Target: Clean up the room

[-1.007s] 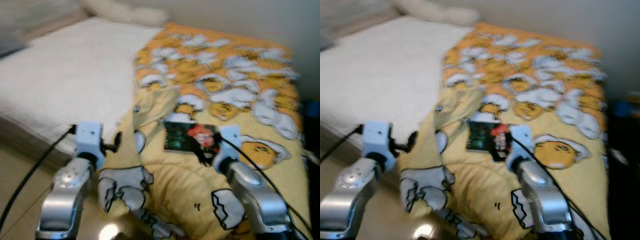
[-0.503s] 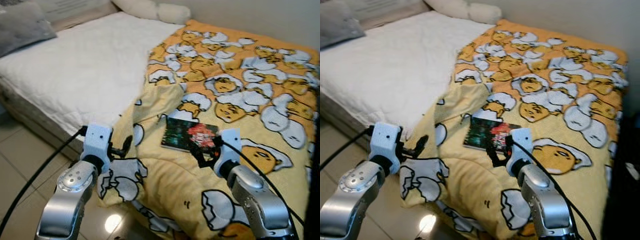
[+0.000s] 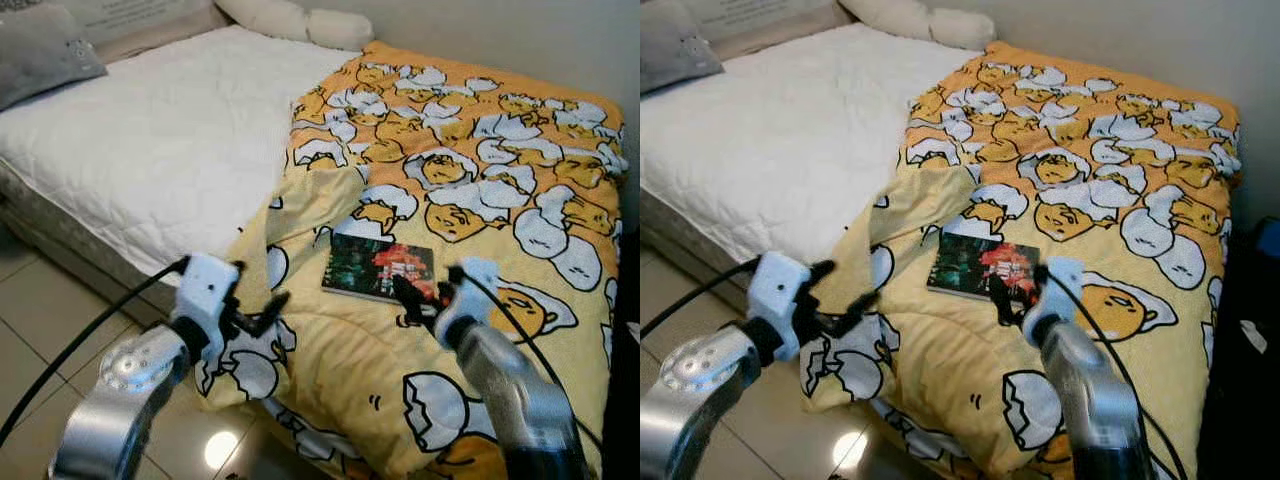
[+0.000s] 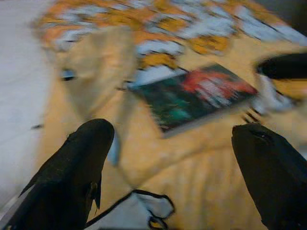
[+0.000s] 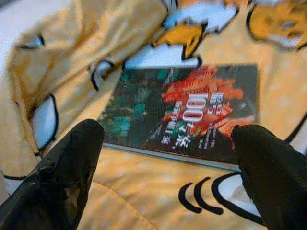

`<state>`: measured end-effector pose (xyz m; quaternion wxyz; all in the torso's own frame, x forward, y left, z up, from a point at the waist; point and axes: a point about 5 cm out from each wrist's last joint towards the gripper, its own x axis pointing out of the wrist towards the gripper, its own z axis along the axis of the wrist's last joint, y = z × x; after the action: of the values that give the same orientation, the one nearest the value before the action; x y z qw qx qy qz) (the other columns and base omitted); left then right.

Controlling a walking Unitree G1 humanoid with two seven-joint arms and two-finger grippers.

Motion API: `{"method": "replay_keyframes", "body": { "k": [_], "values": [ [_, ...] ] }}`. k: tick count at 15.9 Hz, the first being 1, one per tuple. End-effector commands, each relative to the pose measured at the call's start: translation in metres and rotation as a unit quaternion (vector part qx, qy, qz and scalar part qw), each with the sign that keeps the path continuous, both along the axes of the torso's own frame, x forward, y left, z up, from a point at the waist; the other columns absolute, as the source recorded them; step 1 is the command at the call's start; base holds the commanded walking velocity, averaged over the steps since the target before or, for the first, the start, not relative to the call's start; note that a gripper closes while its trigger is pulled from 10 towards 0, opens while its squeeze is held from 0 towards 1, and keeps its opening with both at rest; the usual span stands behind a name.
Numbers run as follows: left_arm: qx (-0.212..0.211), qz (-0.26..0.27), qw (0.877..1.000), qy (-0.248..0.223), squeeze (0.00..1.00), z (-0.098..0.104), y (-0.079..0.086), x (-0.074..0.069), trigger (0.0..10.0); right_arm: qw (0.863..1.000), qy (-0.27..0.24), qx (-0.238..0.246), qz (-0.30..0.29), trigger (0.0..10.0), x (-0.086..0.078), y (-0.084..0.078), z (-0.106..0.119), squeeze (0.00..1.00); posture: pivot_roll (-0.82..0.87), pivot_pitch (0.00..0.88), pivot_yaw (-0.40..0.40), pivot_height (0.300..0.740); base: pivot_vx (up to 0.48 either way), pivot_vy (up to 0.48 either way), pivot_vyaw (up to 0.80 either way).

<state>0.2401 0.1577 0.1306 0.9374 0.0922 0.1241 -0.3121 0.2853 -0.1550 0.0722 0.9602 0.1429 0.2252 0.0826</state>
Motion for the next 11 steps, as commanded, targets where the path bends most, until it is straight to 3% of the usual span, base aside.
{"method": "replay_keyframes", "body": {
  "k": [1, 4, 7, 9, 11],
  "values": [
    [0.001, -0.031, 1.000, 0.002, 1.00, 0.001, -0.003, 0.002, 10.0, 1.000, 0.024, 0.012, -0.007, 10.0, 0.003, -0.005, -0.006, 1.00, -0.11, 0.000, -0.008, 0.740, 0.000, 0.000, 0.00],
    [0.015, -0.105, 0.994, 0.027, 1.00, 0.003, -0.007, 0.011, 10.0, 0.995, 0.051, 0.054, -0.059, 10.0, 0.030, -0.018, -0.010, 1.00, -0.11, 0.000, -0.021, 0.740, 0.000, 0.000, 0.00],
    [0.016, -0.124, 0.992, 0.027, 1.00, 0.009, -0.005, 0.024, 10.0, 0.991, 0.080, 0.073, -0.076, 10.0, 0.041, -0.021, -0.010, 1.00, -0.11, 0.000, -0.035, 0.740, 0.000, 0.000, 0.00],
    [0.027, -0.137, 0.990, 0.030, 1.00, 0.019, 0.001, 0.035, 10.0, 0.986, 0.106, 0.105, -0.075, 10.0, 0.049, -0.016, -0.007, 1.00, -0.12, 0.000, -0.038, 0.740, 0.000, 0.000, 0.00],
    [0.034, -0.156, 0.986, 0.040, 1.00, 0.021, 0.005, 0.037, 10.0, 0.984, 0.120, 0.112, -0.075, 10.0, 0.053, -0.010, -0.010, 1.00, -0.11, 0.000, -0.040, 0.740, 0.000, 0.000, 0.00]
  ]
}}
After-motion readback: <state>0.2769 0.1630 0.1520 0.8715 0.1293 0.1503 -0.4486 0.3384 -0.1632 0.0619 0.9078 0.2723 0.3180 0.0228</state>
